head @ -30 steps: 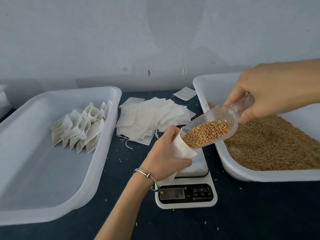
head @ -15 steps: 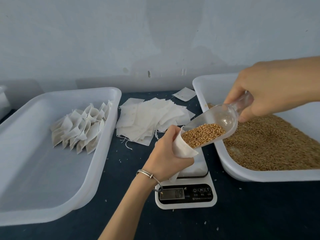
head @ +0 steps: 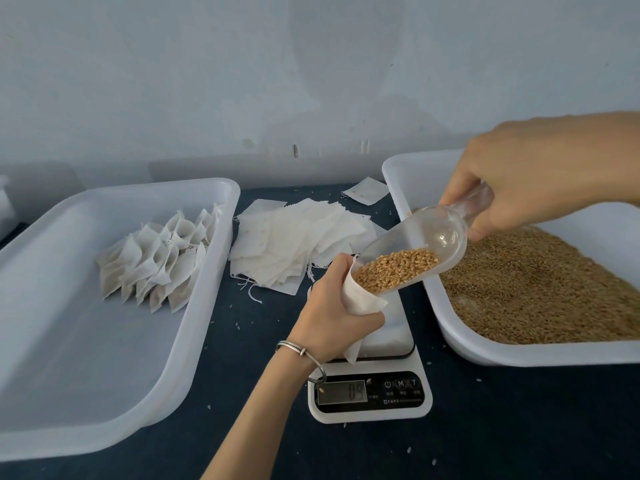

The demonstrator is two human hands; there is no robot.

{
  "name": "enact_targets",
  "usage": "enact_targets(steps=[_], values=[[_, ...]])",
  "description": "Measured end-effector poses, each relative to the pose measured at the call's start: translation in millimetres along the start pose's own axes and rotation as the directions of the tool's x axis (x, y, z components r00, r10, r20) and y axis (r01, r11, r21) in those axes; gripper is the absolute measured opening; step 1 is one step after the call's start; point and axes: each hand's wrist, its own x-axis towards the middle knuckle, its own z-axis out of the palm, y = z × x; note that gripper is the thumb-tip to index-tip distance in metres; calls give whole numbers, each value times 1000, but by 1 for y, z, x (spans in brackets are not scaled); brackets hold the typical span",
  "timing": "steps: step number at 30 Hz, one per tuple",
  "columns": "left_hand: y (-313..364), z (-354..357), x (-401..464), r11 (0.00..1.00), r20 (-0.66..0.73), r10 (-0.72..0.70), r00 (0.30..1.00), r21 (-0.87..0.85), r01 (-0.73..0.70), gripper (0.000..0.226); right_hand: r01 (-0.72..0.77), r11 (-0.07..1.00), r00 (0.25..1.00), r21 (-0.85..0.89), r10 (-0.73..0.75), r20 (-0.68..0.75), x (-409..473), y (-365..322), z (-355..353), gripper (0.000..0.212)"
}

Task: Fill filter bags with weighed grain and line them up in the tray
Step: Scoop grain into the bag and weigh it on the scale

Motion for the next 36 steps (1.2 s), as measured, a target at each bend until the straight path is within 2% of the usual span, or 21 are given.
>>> enact_targets(steps=[4, 11, 14, 17, 22, 28, 31, 36], values=[[-4, 3, -1, 1000, -1, -2, 1000, -9, 2, 40, 32, 998, 999, -54, -33, -6, 3, 6, 8, 44], [-9, 2, 0, 1000, -17, 2, 1000, 0, -2, 37, 1, 1000, 1000, 31, -2, 18, -8, -11, -3, 53], [-8, 2, 0, 1000, -19, 2, 1000, 3, -2, 40, -4, 1000, 1000, 27, 4, 8, -19, -22, -8, 30], [-9, 2, -1, 1000, -23, 1, 1000, -10, -2, 37, -3, 997, 1000, 75, 1, 27, -27, -31, -12, 19], [-10, 2, -1, 1000, -42, -5, 999, -4, 4, 35, -21, 976, 992, 218, -5, 122, -34, -31, -12, 25], [-10, 3, -2, 1000, -48, 9, 999, -5, -10, 33, -16, 960, 998, 281, -3, 68, -38, -25, -11, 31], [-10, 2, -2, 1000, -48, 11, 999, 3, -11, 33, -19, 958, 998, 286, 2, 60, -40, -26, -12, 33], [-11, 2, -2, 1000, -45, 3, 999, 3, -3, 34, -18, 977, 999, 210, 9, 41, -40, -32, -13, 22]])
